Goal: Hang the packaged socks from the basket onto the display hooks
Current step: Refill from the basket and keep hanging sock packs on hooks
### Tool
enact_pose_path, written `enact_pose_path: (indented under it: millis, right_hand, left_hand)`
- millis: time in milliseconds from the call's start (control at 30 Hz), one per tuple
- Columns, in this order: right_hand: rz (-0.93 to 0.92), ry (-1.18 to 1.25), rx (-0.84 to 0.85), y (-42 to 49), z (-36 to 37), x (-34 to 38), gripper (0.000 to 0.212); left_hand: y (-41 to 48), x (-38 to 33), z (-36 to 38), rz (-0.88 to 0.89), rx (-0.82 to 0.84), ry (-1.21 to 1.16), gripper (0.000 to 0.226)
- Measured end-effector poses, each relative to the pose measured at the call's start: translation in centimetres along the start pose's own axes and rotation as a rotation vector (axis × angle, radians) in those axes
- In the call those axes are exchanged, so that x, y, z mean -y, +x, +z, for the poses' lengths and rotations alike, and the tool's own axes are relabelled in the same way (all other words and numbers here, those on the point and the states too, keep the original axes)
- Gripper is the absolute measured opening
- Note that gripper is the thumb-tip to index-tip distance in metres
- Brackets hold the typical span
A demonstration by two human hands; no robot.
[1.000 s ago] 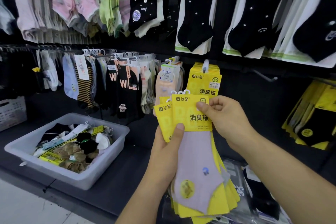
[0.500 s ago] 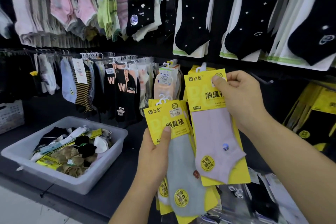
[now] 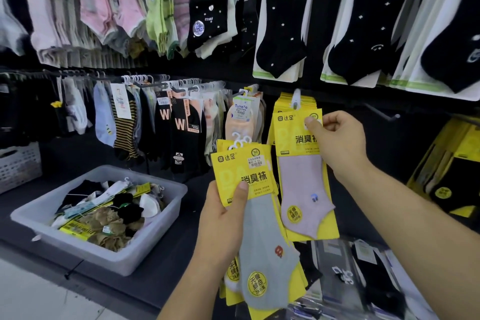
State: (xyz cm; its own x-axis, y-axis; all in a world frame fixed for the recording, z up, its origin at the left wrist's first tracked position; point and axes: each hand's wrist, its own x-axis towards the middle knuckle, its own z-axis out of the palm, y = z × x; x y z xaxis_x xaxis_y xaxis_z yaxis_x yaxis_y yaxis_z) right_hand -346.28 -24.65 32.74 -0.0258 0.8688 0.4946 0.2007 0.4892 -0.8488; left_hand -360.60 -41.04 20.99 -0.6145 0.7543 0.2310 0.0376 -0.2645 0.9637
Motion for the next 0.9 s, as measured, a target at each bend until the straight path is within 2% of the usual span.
enact_pose_path:
  millis: [100,200,267,367,467,533,600,767,900]
  right_hand:
    - [-0.027,-0.037,-0.04,1.0,0.5,-0.9,0.024]
    - [-0.056,-0.101,-0.048,1.3,1.0,-1.7,0.024]
    - [-0.031,-0.135,-0.065,1.0,1.0,-2.0,0.029]
    - [-0.021,-0.235,-0.11,-0.6,0.6,-1.7,0.038]
    - [-0.102,-0.128,0.08,-3.6,0.7,-0.9,0.038]
    - [-0.056,-0.007,0.268,-6.0,1.0,-0.2,0.049]
    - [-0.019,0.031,0.369,-7.5,1.2,0.2,0.055]
    - [-0.02,0.02,0.336,-7.8,0.9,0.3,0.027]
    - [0.134,0.167,0.352,-7.1,0.4,0.3,0.021]
  left_hand:
    - [0.1,-0.3,-0.4,0.011,-0.007,0.028,0.004]
    - [0.2,-0.6,-0.7,0.005,-0.018,0.027,0.01]
    - [0.1,-0.8,-0.6,0.001,-0.013,-0.002,0.004]
    - [-0.2,-0.9,-0.1,0.006,0.019,-0.045,0.025]
    - [-0.4,-1.0,0.4,0.004,0.032,-0.057,0.038]
    - [-0.5,-1.0,0.6,0.007,0.025,-0.046,0.032]
    - [-0.6,-0.9,0.8,0.007,0.019,-0.04,0.029]
    - [-1.0,-1.1,1.3,-0.018,0.054,-0.14,0.06]
    - [-0.9,-1.2,1.4,-0.049,0.072,-0.209,0.063]
